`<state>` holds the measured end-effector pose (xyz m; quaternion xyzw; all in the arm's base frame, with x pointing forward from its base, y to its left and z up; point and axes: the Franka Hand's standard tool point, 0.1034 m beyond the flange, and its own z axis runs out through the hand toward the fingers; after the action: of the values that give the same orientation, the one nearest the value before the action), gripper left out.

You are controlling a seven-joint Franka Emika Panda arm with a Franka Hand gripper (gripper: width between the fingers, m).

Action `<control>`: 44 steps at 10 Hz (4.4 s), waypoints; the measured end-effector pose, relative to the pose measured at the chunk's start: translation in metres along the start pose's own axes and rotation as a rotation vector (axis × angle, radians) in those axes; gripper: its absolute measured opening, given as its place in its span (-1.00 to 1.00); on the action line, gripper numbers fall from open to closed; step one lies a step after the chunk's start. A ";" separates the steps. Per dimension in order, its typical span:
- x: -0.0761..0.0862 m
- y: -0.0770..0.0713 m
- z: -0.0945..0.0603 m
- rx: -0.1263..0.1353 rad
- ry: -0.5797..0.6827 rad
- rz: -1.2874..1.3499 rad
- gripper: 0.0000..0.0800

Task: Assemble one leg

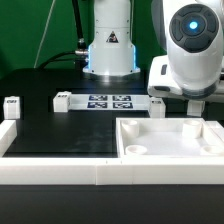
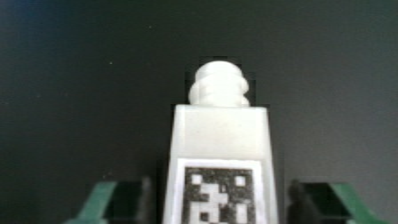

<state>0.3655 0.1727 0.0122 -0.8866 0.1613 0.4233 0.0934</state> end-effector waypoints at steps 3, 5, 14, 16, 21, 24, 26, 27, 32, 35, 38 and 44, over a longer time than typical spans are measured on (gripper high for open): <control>0.000 0.000 0.000 0.000 0.000 0.000 -0.28; 0.000 0.000 0.000 0.000 0.000 0.000 -0.28; -0.024 0.005 -0.069 0.039 0.105 -0.022 -0.28; -0.022 0.004 -0.073 0.045 0.300 -0.058 -0.27; -0.016 0.038 -0.147 -0.039 0.713 -0.221 -0.27; -0.013 0.033 -0.144 -0.001 0.968 -0.253 -0.27; -0.012 0.008 -0.140 0.002 1.117 -0.329 -0.27; -0.006 0.011 -0.159 -0.057 1.123 -0.392 -0.27; 0.006 0.007 -0.195 -0.078 1.135 -0.412 -0.27; 0.006 0.007 -0.196 -0.079 1.136 -0.413 -0.27; 0.035 -0.005 -0.260 -0.127 1.171 -0.474 -0.27; 0.044 -0.005 -0.265 -0.145 1.184 -0.505 -0.27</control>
Offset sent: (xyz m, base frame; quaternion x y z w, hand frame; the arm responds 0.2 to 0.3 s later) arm 0.0000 0.0000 0.0000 0.0000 0.0000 0.0000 1.0000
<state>0.5844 0.0886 0.1437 -0.9847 -0.0569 -0.1624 0.0254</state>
